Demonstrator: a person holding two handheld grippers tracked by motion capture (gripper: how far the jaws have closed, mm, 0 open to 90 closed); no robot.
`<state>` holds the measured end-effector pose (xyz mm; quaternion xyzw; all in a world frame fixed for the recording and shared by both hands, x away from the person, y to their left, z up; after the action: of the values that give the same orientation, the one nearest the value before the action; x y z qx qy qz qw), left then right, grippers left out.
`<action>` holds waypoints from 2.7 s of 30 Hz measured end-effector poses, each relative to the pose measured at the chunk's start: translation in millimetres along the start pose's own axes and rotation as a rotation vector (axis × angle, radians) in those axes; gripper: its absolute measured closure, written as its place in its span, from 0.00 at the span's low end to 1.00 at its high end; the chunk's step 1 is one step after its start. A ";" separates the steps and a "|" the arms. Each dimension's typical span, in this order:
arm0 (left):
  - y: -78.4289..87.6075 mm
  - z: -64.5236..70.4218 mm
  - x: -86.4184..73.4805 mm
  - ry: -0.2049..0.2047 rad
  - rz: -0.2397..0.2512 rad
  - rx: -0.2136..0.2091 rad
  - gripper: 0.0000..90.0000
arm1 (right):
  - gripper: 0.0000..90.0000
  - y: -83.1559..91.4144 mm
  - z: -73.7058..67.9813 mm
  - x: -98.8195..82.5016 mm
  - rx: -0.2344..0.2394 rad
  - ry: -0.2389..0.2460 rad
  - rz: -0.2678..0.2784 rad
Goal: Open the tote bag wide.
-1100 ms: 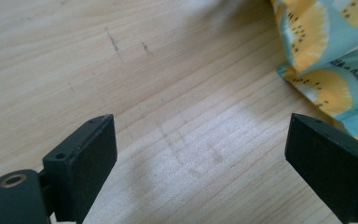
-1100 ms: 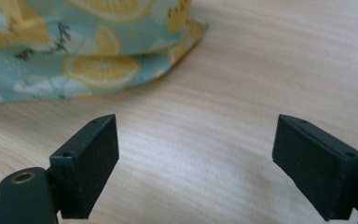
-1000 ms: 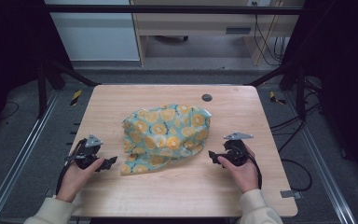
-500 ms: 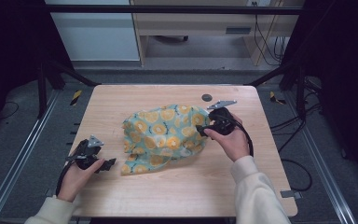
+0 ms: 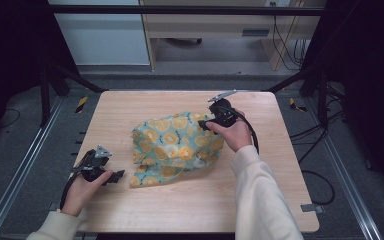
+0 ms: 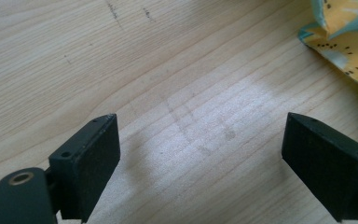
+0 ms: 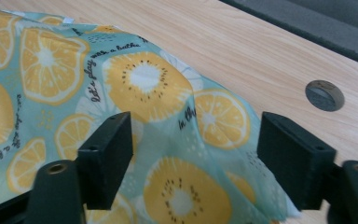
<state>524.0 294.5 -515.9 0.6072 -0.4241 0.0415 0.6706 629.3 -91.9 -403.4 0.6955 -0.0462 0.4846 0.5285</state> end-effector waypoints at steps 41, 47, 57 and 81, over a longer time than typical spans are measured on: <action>5.7 -3.4 2.7 0.000 0.032 0.043 0.24 | 1.00 111.6 -125.0 -64.3 0.244 0.173 0.238; 6.1 -3.1 2.6 -0.001 0.032 0.037 0.28 | 1.00 107.1 -136.2 -87.2 0.271 0.179 0.206; 7.3 -2.5 2.9 -0.006 0.031 0.034 0.33 | 1.00 86.5 -137.9 -120.4 0.296 0.134 0.150; 6.2 -0.1 2.8 -0.017 0.015 0.024 0.36 | 0.57 102.7 -106.5 -87.1 0.137 0.103 0.185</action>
<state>522.3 295.0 -509.3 0.6123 -0.4339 0.0462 0.6594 457.7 -92.7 -398.5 0.6970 -0.0497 0.5685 0.4343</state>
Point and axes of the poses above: each handheld gripper's, and its own axes: y roughly backward along the jaws, x roughly out of its top, z roughly to its right, the point moved 4 cm from there along -y, roughly forward along the jaws, and after that the axes turned 3 degrees about y, right-handed, at the moved point
